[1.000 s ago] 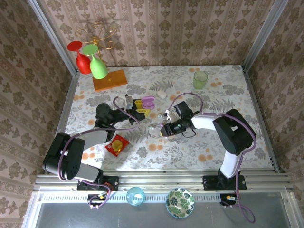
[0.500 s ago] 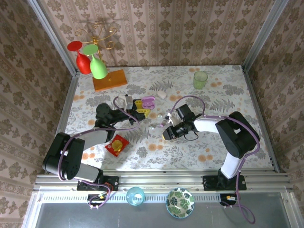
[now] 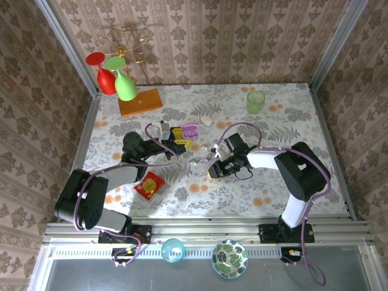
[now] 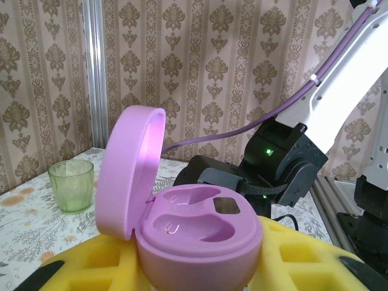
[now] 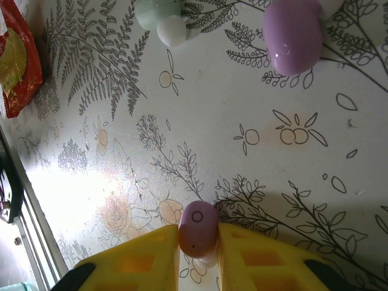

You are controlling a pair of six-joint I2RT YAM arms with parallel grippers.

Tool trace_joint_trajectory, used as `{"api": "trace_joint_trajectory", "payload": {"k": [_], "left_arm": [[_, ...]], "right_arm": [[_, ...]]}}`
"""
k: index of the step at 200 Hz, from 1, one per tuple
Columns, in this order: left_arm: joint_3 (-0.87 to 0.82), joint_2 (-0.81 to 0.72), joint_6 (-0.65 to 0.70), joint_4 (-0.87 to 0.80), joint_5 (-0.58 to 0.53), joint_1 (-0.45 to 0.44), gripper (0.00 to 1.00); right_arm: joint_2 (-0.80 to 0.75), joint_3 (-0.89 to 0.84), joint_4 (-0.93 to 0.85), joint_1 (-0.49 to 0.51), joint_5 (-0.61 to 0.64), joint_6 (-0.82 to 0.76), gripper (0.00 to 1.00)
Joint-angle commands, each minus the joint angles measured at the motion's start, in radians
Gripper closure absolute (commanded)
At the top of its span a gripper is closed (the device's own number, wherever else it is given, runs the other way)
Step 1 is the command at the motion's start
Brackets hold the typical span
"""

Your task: Insert wireless bluetooth earbuds into charging case

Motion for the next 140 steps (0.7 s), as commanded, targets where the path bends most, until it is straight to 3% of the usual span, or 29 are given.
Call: {"api": "trace_joint_trajectory", "payload": {"k": [1,72,106,140], "left_arm": [[0.026,0.012,-0.014,0.045,0.014,-0.004,0.80],[0.024,0.014,-0.007,0.044,0.011,-0.006,0.80],[0.031,0.018,-0.009,0.045,0.013,-0.006,0.80],[0.031,0.023,-0.011,0.045,0.013,-0.006,0.80]], "right_arm": [[-0.004,-0.001,0.001,0.004,0.059,0.045,0.79],[-0.211,-0.210,0.149,0.006,0.440,0.429,0.78],[-0.260,-0.270,0.237,0.012,0.398,0.556,0.73],[-0.310,-0.238,0.186,0.010,0.360,0.376,0.64]]}}
